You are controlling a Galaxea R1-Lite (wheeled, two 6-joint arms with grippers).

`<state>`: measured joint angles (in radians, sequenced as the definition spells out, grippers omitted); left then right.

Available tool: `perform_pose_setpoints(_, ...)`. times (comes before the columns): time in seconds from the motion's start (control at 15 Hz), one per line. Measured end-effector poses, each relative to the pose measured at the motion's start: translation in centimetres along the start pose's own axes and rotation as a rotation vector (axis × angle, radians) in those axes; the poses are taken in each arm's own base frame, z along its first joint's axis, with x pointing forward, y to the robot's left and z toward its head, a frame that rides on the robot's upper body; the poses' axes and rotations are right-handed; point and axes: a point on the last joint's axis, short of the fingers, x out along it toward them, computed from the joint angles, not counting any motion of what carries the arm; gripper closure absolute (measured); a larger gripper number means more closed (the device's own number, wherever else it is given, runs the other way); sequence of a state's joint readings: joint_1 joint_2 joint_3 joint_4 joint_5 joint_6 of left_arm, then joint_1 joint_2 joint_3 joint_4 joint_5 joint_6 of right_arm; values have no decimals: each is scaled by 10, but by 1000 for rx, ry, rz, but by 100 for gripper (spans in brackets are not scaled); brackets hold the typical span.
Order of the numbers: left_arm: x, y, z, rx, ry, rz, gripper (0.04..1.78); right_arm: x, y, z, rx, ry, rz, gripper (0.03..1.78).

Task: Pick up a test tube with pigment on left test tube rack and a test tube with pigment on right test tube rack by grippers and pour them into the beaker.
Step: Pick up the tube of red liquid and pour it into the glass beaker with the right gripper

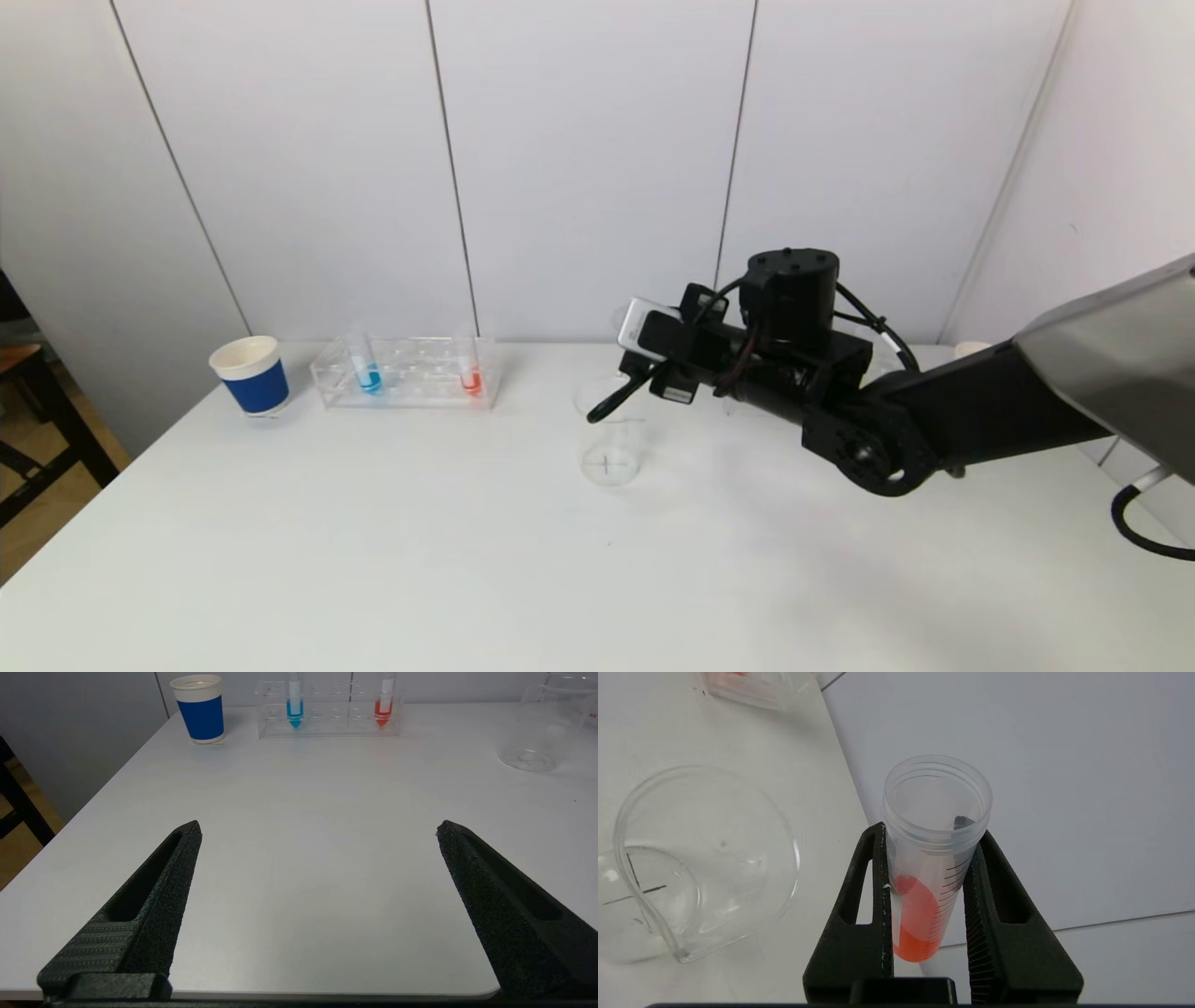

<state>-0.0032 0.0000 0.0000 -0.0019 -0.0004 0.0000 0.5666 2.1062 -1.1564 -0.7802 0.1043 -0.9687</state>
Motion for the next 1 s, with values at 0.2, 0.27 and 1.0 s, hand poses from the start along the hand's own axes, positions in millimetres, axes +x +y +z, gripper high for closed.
perform_pose_setpoints(0.2, 0, 0, 0, 0, 0, 0, 6, -1, 0, 0, -52, -42, -2, 132)
perform_pose_setpoints(0.27, 0, 0, 0, 0, 1, 0, 6, -1, 0, 0, -65, -60, -1, 132)
perform_pose_setpoints(1.0, 0, 0, 0, 0, 0, 0, 6, -4, -2, -15, -181, -139, -34, 132)
